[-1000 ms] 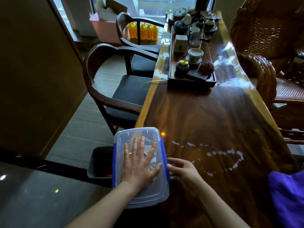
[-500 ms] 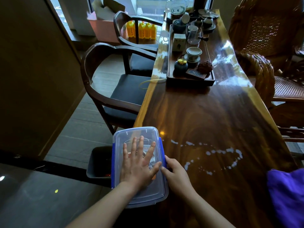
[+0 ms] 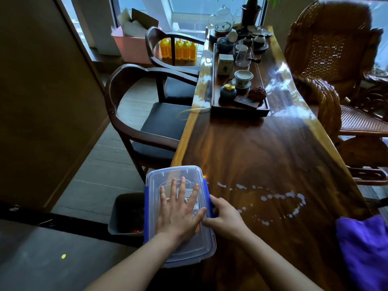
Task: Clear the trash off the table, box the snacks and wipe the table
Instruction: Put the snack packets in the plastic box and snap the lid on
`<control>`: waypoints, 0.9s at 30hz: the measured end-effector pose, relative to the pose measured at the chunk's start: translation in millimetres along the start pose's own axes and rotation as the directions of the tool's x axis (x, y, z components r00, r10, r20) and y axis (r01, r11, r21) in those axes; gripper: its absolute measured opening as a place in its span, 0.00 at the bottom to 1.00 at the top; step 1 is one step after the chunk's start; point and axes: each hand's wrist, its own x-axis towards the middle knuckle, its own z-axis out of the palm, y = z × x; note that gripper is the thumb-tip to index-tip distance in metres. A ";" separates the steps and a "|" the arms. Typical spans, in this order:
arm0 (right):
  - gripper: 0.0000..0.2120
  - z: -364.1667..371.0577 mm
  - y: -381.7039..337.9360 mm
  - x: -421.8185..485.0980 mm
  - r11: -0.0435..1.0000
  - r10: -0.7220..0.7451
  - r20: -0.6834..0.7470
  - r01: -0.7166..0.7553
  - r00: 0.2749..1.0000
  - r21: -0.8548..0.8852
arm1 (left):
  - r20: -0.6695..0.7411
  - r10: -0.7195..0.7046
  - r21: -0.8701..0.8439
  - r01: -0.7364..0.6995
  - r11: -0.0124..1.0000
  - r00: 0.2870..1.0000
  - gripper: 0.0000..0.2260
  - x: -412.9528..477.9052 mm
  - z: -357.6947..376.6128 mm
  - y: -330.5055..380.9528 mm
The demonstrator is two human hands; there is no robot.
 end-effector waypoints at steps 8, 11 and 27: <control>0.39 -9.6 -7.3 21.2 0.989 -0.044 0.120 0.060 0.992 -0.134 | -0.013 0.012 0.028 -0.011 1.000 1.000 0.32 2.5 6.1 0.4; 0.31 -9.2 -15.6 19.4 0.982 -0.031 0.108 0.050 0.994 -0.180 | -0.013 0.005 0.026 -0.004 1.000 1.000 0.32 2.3 7.6 2.5; 0.22 33.4 -15.0 -39.9 0.987 0.146 -0.277 -0.157 0.950 -0.018 | -0.023 -0.021 0.023 0.021 0.999 1.000 0.32 -0.1 2.9 5.0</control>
